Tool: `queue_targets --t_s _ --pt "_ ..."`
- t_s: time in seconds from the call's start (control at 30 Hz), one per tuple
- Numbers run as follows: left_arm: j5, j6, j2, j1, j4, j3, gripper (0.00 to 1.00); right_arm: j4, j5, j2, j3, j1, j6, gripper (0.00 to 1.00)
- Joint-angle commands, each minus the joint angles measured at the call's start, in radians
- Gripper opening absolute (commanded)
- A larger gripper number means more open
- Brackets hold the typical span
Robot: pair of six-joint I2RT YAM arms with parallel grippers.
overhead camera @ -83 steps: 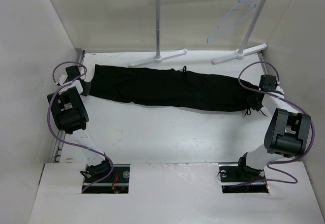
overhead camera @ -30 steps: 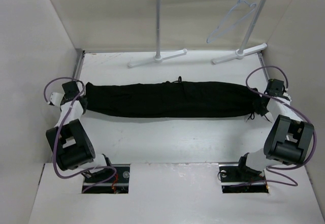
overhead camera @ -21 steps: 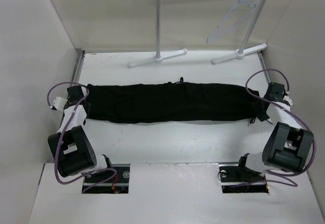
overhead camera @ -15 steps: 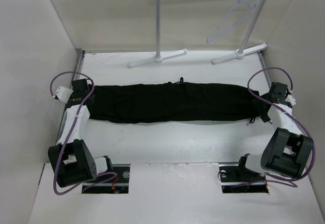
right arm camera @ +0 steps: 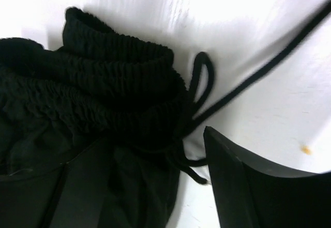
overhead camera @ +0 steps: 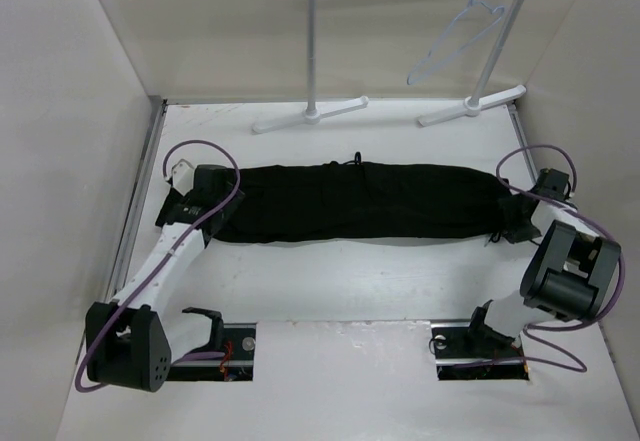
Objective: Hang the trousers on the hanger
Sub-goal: Fold the trousers at the center of the board.
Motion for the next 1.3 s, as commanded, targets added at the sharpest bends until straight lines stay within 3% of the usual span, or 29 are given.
queue_targets --t_s 0.0,0.13,0.17,0.27,0.33,0.53,0.67,0.83,1.0,1.27 --pt "0.025 0.002 -0.033 -0.008 0.04 -0.013 0.53 0.089 -0.034 0.04 0.015 0.033 0.086 0.72" --pt "0.039 0.008 -0.044 0.006 0.041 -0.016 0.52 0.092 -0.034 0.043 0.014 0.035 0.093 0.71" --pt "0.039 0.01 -0.049 0.008 0.041 -0.018 0.52 0.135 -0.002 0.074 0.009 0.051 0.175 0.44" --pt "0.039 0.01 -0.059 0.014 0.035 -0.016 0.51 0.121 0.024 0.06 0.018 0.055 0.18 0.18" --pt "0.039 0.01 -0.066 0.012 0.029 -0.007 0.51 0.108 0.068 0.005 0.018 0.05 0.157 0.1" --pt "0.027 0.007 -0.055 -0.072 -0.003 0.062 0.52 -0.035 0.237 -0.272 0.092 0.001 0.016 0.08" --pt "-0.002 0.002 -0.038 -0.175 -0.049 0.146 0.53 -0.11 0.256 -0.421 0.202 -0.034 -0.067 0.08" --pt "-0.047 0.001 -0.039 -0.274 -0.12 0.254 0.54 -0.185 0.253 -0.503 0.369 0.027 -0.145 0.09" --pt "-0.041 0.007 -0.11 -0.261 -0.16 0.252 0.56 -0.242 0.259 -0.517 0.478 0.243 -0.191 0.1" --pt "0.027 0.024 -0.219 -0.091 -0.195 0.215 0.59 -0.281 0.559 -0.344 0.642 0.881 -0.079 0.1"
